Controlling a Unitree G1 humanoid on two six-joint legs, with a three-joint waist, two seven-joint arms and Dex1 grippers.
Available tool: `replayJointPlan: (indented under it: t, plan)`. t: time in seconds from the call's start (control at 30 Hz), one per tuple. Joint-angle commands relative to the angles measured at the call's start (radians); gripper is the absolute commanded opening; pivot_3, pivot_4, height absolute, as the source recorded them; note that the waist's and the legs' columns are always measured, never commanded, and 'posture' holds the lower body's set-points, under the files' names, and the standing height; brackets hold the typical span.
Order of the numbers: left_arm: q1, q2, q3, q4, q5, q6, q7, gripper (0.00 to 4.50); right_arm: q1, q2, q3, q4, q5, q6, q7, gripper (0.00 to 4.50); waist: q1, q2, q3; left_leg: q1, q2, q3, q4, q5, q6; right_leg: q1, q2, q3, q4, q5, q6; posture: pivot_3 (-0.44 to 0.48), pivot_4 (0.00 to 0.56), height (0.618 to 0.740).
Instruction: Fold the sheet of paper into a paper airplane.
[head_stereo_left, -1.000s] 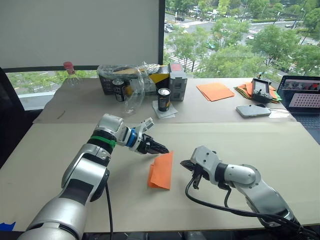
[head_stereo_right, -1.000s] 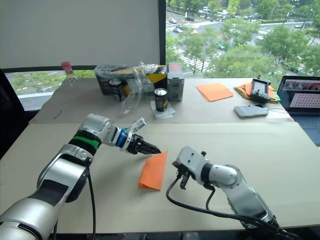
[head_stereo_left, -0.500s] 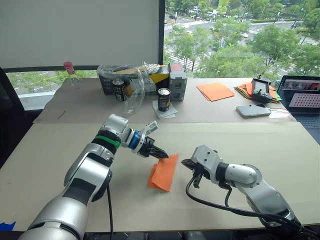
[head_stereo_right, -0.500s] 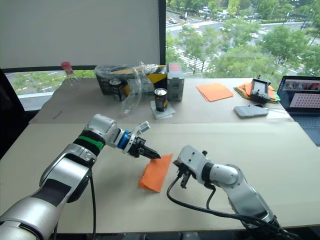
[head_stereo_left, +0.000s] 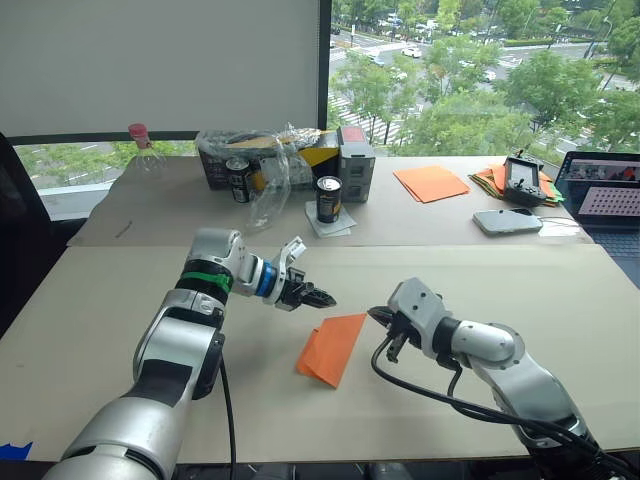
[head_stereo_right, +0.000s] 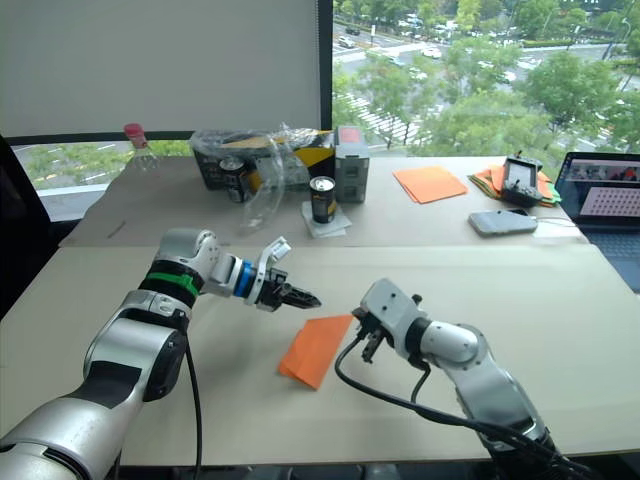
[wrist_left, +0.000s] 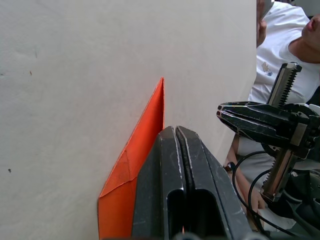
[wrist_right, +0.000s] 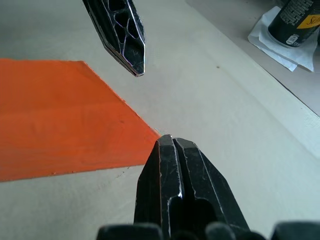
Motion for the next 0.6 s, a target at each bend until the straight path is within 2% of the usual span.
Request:
replayJointPlan:
  t: [0.03,0.13,0.2,0.37,0.6]
  plan:
    - [0.014,0.012,-0.03,-0.077,-0.023,-0.001,-0.016,0.3,-0.01,-0.008,-0.012,-0.011,0.002,-0.004,-0.001,0.0,-0.001,0.0,0.0,0.0,0.0,0.0,0.0,0.0,-0.001,0.0,0.0,0.0,0.0,0.0,0.0,0.0,0.15,0.67]
    - [0.008,0.025,-0.067,-0.11,-0.045,0.014,-0.055,1.15,-0.012,-0.01,-0.004,-0.009,-0.005,-0.006,0.0,0.0,0.0,0.0,0.0,-0.001,0.0,0.0,0.0,0.0,-0.001,-0.001,0.0,0.0,0.0,0.0,0.0,0.0,0.15,0.67]
    - [-0.01,0.026,-0.077,-0.092,-0.044,0.011,-0.062,1.97,-0.013,-0.006,-0.003,-0.011,-0.005,-0.003,-0.003,0.0,0.0,0.0,0.0,-0.001,0.0,0.0,0.0,0.0,0.0,0.0,0.0,0.0,0.0,0.0,0.0,0.0,0.15,0.67]
    - [-0.068,0.02,-0.116,-0.011,-0.042,-0.003,-0.108,3.52,0.002,-0.006,-0.004,-0.025,-0.008,0.008,-0.011,0.0,0.0,0.0,0.0,-0.001,0.0,0.0,0.001,0.0,0.0,0.0,0.0,0.0,0.0,0.0,0.0,0.0,0.15,0.67]
    - [-0.083,0.016,-0.292,0.001,0.007,-0.101,-0.235,3.52,0.014,-0.011,-0.022,-0.054,-0.01,0.032,-0.026,0.0,-0.001,0.0,0.0,-0.001,0.0,0.001,0.001,0.0,0.0,0.0,0.0,0.0,0.0,0.0,0.0,0.0,0.15,0.67]
